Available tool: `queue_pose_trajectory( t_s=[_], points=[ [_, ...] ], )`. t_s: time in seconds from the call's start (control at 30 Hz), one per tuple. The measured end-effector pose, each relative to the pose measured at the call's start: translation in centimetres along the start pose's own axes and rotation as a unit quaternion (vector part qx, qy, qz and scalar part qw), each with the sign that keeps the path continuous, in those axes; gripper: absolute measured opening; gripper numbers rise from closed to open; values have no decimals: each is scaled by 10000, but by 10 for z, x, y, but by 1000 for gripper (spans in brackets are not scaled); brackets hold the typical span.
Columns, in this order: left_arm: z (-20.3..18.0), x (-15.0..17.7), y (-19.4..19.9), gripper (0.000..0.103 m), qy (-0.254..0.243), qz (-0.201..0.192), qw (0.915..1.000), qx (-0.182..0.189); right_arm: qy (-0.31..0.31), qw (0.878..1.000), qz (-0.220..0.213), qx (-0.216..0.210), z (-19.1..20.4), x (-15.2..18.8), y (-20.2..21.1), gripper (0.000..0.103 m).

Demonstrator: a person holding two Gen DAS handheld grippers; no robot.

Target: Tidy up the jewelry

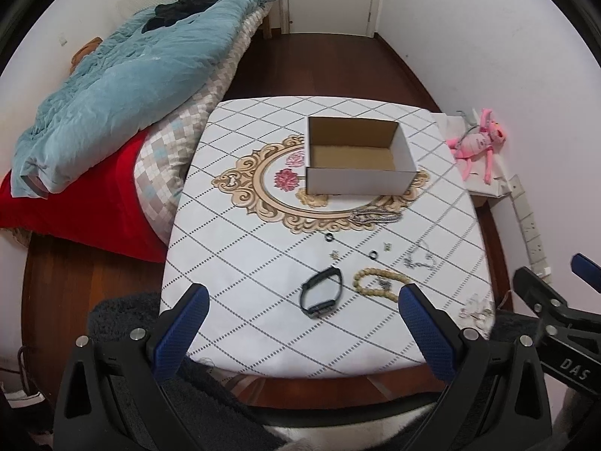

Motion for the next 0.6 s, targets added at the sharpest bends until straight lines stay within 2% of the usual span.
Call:
queue_pose_trajectory(
  t_s=[0.17, 0.4, 0.43, 0.53, 0.6],
  points=[
    [9, -2, -37, 102, -78, 83, 9996, -263, -180, 9996, 213, 10, -5, 1, -36, 103],
    [17, 6, -106, 102, -54, 718, 9972, -210, -372, 9965, 750, -86, -5, 5, -105, 103],
    [18, 8, -113, 100, -51, 803, 9966, -183, -386, 9957, 838, -90, -4, 8, -116, 103],
    [16, 21, -139, 79, -19, 1184, 9929, -86, -465, 9928, 1093, -181, -2, 17, -149, 100],
    [14, 29, -154, 74, -3, 1410, 9900, -31, -527, 9897, 1285, -338, 2, 24, -168, 92]
  ],
)
Point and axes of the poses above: each gripper's, at about its wrist camera, not at the fingertips, and y roughly against the way its jaws point, z to its left, x to its underside, the point moved 7 cm from there along -y, roughly the way its jaws point, and after that the axes turned 4 degrees about z, right-handed, at the moved point
